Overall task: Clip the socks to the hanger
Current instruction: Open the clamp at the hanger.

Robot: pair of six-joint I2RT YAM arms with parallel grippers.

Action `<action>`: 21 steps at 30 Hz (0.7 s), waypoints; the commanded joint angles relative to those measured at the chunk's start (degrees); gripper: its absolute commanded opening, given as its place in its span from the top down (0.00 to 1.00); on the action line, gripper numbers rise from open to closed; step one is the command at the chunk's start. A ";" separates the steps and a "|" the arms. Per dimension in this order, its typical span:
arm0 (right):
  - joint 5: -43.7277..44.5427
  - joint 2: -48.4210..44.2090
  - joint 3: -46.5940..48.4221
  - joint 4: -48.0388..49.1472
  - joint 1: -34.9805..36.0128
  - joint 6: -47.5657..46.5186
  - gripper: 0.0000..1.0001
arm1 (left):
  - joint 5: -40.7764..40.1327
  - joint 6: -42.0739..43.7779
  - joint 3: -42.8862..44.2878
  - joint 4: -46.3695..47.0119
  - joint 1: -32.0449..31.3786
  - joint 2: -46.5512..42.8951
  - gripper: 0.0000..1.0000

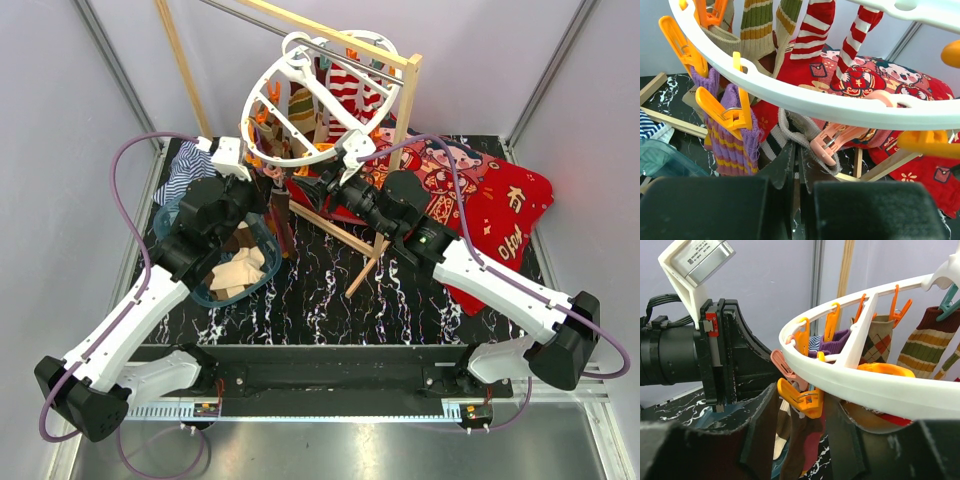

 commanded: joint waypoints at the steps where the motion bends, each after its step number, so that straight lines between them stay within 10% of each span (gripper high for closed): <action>1: -0.64 -0.30 2.88 2.16 -0.01 1.17 0.55 | 0.17 2.00 2.82 0.81 0.20 -0.62 0.95; 21: 6.74 -2.06 3.05 -1.00 -0.01 17.07 0.91 | -0.01 5.34 1.59 3.44 0.20 -2.02 0.66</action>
